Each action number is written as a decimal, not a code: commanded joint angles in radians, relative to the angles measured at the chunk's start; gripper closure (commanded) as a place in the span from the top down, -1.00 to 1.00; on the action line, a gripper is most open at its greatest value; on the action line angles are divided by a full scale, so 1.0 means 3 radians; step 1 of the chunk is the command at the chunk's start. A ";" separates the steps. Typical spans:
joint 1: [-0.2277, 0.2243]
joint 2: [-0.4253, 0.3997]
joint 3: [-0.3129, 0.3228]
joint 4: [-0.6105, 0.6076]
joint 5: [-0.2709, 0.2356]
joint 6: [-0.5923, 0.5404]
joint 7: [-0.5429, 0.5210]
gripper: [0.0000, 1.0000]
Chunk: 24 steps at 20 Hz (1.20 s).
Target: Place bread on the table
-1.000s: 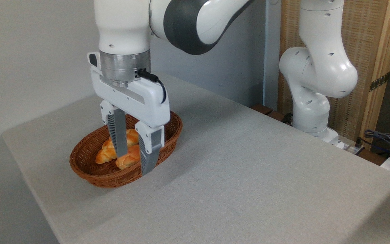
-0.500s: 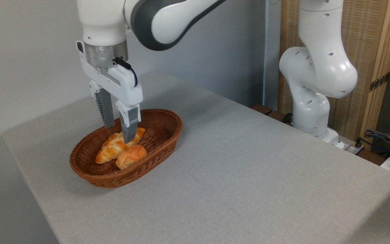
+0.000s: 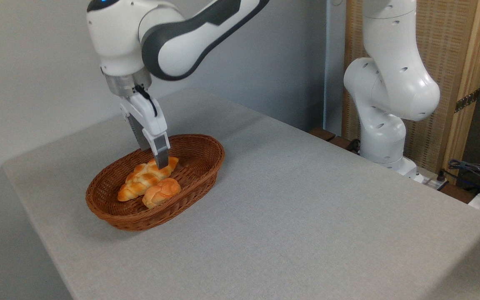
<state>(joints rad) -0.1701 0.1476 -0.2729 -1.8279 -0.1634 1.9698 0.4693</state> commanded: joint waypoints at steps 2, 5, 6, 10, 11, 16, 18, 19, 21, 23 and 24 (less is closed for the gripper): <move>0.0015 0.0127 -0.0016 0.0024 -0.0023 0.0035 0.0041 1.00; 0.0015 0.0178 -0.0016 0.0024 -0.0023 0.0071 0.0046 1.00; 0.0015 0.0188 -0.0016 0.0024 -0.0023 0.0096 0.0046 1.00; -0.0001 0.0300 -0.0077 0.0029 -0.0008 0.0224 0.0041 1.00; -0.0001 0.0316 -0.0077 0.0029 -0.0008 0.0229 0.0046 1.00; -0.0006 0.0352 -0.0103 0.0034 0.0064 0.0235 0.0021 0.98; -0.0006 0.0352 -0.0103 0.0029 0.0110 0.0235 0.0041 0.51; -0.0006 0.0347 -0.0103 0.0029 0.0145 0.0235 0.0041 0.10; -0.0001 0.0347 -0.0103 0.0029 0.0161 0.0235 0.0046 -0.34; -0.0001 0.0347 -0.0098 0.0034 0.0166 0.0235 0.0046 -0.35; -0.0001 0.0347 -0.0098 0.0034 0.0161 0.0235 0.0046 -0.35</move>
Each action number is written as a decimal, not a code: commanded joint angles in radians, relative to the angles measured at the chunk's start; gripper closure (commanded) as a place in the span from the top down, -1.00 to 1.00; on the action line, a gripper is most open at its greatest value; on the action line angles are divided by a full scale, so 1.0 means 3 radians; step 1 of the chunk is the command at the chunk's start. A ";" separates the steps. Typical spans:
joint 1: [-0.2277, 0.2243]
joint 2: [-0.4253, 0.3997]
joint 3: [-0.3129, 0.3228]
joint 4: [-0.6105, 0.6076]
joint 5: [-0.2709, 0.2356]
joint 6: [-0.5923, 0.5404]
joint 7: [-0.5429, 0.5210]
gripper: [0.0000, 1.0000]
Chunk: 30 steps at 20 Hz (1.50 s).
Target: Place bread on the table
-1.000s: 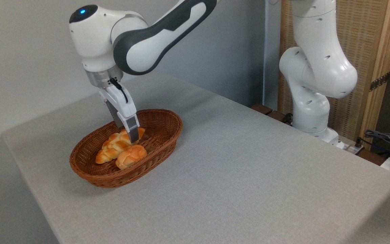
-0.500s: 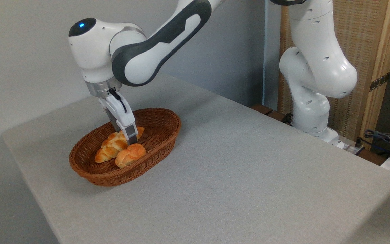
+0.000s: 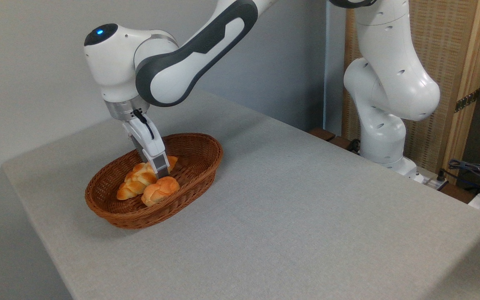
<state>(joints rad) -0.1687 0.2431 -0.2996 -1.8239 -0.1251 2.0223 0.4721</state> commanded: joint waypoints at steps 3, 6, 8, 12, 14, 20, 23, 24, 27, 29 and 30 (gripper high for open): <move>0.0000 0.0018 -0.0008 0.0021 0.0033 0.0060 0.0032 -0.35; 0.0005 0.0008 -0.0003 0.0031 0.0033 0.0054 0.0016 -0.35; 0.0005 -0.0002 -0.0003 0.0031 0.0033 0.0039 0.0022 -0.34; 0.0015 -0.0120 0.0002 0.0072 0.0023 0.0039 -0.0009 -0.30; 0.0020 -0.0206 0.0012 0.0092 0.0003 0.0034 -0.0014 -0.26; 0.0046 -0.0492 0.0190 0.0092 -0.0013 -0.0073 -0.0040 -0.20; 0.0041 -0.0636 0.0430 0.0092 0.0003 -0.0343 0.0011 -0.19; 0.0041 -0.0662 0.0532 0.0092 0.0023 -0.0420 0.0021 -0.10; 0.0041 -0.0693 0.0788 0.0092 0.0039 -0.0564 0.0139 -0.09; 0.0041 -0.0708 0.0967 0.0092 0.0054 -0.0620 0.0236 -0.09; 0.0041 -0.0723 0.1054 0.0087 0.0084 -0.0641 0.0287 -0.09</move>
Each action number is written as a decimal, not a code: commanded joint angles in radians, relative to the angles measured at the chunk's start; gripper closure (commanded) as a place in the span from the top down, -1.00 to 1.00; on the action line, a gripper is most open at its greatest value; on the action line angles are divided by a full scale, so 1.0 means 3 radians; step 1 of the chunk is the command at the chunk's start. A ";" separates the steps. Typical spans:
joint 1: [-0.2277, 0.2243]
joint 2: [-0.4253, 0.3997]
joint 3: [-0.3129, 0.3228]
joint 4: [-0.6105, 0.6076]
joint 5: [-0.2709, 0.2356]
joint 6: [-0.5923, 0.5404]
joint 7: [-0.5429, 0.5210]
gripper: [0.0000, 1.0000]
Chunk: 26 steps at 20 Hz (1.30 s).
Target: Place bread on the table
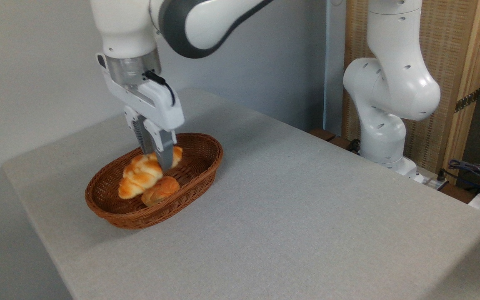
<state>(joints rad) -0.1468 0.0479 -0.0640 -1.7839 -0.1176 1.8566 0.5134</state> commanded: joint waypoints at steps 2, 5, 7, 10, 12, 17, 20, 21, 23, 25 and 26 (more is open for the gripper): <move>-0.0032 -0.0068 0.0356 -0.0046 0.0126 -0.0104 0.0186 -0.09; -0.0027 -0.0047 0.0484 -0.0062 0.0203 -0.0104 0.0292 -0.09; -0.0027 -0.0047 0.0540 -0.0072 0.0203 -0.0104 0.0395 -0.09; -0.0027 -0.0032 0.0637 -0.0082 0.0203 -0.0104 0.0558 0.17; -0.0017 -0.0007 0.0643 -0.0082 0.0208 -0.0099 0.0605 1.00; 0.0039 0.0070 0.0643 -0.0077 0.0208 -0.0089 0.0651 1.00; 0.0039 0.0080 0.0643 -0.0077 0.0208 -0.0073 0.0651 1.00; 0.0039 0.0081 0.0643 -0.0077 0.0208 -0.0068 0.0651 1.00; 0.0039 0.0086 0.0638 -0.0077 0.0208 -0.0063 0.0651 1.00; 0.0039 0.0096 0.0638 -0.0077 0.0208 -0.0058 0.0651 1.00; 0.0039 0.0096 0.0638 -0.0072 0.0203 -0.0053 0.0651 1.00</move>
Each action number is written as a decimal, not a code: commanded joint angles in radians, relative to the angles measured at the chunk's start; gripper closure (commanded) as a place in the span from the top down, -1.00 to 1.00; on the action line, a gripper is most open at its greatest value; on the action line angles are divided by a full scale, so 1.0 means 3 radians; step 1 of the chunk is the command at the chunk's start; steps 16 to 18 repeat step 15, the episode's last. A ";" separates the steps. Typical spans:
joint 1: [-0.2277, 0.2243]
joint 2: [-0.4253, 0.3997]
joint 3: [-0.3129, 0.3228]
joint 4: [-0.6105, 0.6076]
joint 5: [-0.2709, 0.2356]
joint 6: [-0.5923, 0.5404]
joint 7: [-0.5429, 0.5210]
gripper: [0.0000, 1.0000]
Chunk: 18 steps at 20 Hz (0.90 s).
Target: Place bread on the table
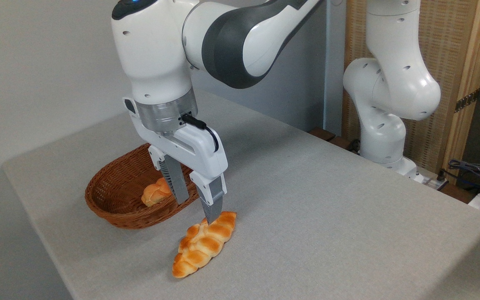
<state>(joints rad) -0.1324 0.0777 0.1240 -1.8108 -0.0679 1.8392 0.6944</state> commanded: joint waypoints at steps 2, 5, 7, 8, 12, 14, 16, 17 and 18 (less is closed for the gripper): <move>-0.0014 -0.0014 0.0006 0.0028 0.0042 0.0041 0.0048 1.00; -0.0029 -0.0039 -0.0030 0.0033 0.0042 0.0265 0.0032 1.00; -0.0034 -0.0060 -0.0035 0.0038 0.0042 0.0378 0.0027 1.00; -0.0034 -0.0065 -0.0035 0.0043 0.0042 0.0444 0.0027 1.00; -0.0044 -0.0100 -0.0040 0.0043 0.0042 0.0501 0.0022 1.00; -0.0044 -0.0106 -0.0066 0.0043 0.0042 0.0501 0.0022 1.00; -0.0044 -0.0106 -0.0076 0.0043 0.0042 0.0496 0.0022 1.00; -0.0044 -0.0106 -0.0076 0.0043 0.0042 0.0496 0.0022 1.00; -0.0044 -0.0106 -0.0076 0.0043 0.0042 0.0496 0.0022 1.00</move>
